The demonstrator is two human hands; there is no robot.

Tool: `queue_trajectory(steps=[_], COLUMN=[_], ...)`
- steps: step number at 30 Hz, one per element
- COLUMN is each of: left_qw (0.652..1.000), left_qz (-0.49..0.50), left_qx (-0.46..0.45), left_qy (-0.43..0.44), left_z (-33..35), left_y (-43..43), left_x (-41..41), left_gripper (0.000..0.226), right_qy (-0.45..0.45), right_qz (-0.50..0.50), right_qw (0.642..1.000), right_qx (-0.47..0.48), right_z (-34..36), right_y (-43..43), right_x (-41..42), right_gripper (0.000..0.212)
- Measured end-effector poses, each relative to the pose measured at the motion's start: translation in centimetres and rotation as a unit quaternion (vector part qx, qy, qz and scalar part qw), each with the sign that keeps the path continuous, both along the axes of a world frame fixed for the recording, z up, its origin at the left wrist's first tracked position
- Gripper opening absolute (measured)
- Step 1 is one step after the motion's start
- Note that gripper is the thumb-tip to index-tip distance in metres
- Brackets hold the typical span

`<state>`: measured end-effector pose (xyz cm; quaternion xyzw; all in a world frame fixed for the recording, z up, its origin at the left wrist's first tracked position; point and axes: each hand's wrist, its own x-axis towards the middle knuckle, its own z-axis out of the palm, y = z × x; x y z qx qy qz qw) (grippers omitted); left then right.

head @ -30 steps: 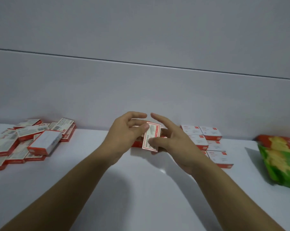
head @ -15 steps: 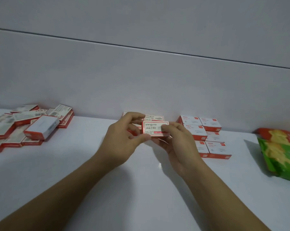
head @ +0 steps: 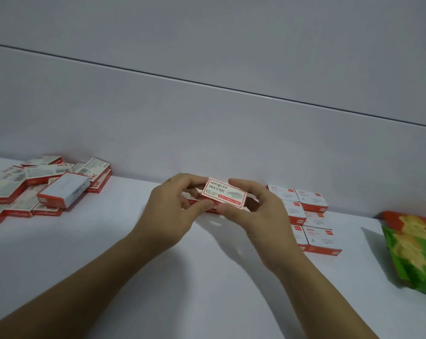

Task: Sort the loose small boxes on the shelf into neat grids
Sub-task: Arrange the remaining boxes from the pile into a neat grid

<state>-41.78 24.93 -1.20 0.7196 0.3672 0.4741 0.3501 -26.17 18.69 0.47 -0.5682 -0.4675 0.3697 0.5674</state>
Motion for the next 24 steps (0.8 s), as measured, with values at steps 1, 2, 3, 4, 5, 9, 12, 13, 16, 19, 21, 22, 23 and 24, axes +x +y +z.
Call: queue_trajectory(steps=[1, 2, 3, 4, 5, 9, 12, 13, 16, 19, 21, 22, 23, 24], left_qw=[1.0, 0.999, 0.996, 0.991, 0.982, 0.933, 0.899, 0.889, 0.876, 0.874, 0.881, 0.885, 0.888, 0.889], left_qz=[0.005, 0.011, 0.02, 0.029, 0.037, 0.079, 0.106, 0.107, 0.087, 0.071, 0.068, 0.066, 0.066, 0.07], left_qx=[0.026, 0.048, 0.071, 0.099, 0.127, 0.198, 0.218, 0.215, 0.181, 0.157, 0.151, 0.147, 0.148, 0.157], left_qy=[0.008, 0.023, 0.05, 0.087, 0.132, 0.288, 0.365, 0.39, 0.438, 0.454, 0.444, 0.436, 0.43, 0.425], left_z=[0.0, -0.2, -0.4, -0.7, -1.1, -1.7, -1.7, -1.8, -2.1, -2.5, -2.7, -2.9, -3.0, -3.1], left_y=[0.1, 0.3, 0.6, 0.8, 1.1, 2.2, 2.6, 2.7, 2.9, 2.8, 2.8, 2.8, 2.8, 2.8], left_x=[0.0, -0.1, -0.2, -0.4, -0.6, -1.4, -1.7, -1.8, -1.5, -1.0, -1.0, -1.0, -1.0, -1.1], left_gripper=[0.037, 0.036, 0.035, 0.035, 0.036, 0.042, 0.04, 0.04, 0.044, 0.047, 0.046, 0.044, 0.041, 0.038], right_qy=[-0.047, -0.092, -0.132, -0.162, -0.186, -0.251, -0.281, -0.297, -0.356, -0.372, -0.39, -0.405, -0.421, -0.441], right_qz=[0.007, 0.002, -0.006, -0.01, -0.015, -0.058, -0.054, -0.051, -0.048, -0.077, -0.09, -0.096, -0.103, -0.109], right_qw=[0.999, 0.996, 0.991, 0.987, 0.982, 0.966, 0.958, 0.953, 0.932, 0.924, 0.916, 0.909, 0.901, 0.89], right_qx=[0.002, 0.003, 0.004, 0.001, -0.003, -0.021, -0.031, -0.035, -0.047, -0.04, -0.033, -0.03, -0.029, -0.029], right_z=[0.2, 0.4, 0.5, 0.6, 0.7, 0.2, -0.6, -1.0, -1.9, -2.6, -2.9, -3.1, -3.3, -3.4], right_y=[0.3, 0.7, 1.2, 1.8, 2.2, 3.4, 3.4, 3.4, 3.2, 3.2, 3.4, 3.4, 3.4, 3.4], right_x=[0.0, 0.1, 0.3, 0.5, 0.7, 1.8, 2.2, 2.3, 2.3, 2.0, 1.7, 1.6, 1.5, 1.4], right_gripper=[0.046, 0.047, 0.047, 0.046, 0.045, 0.038, 0.034, 0.034, 0.033, 0.031, 0.03, 0.03, 0.031, 0.031])
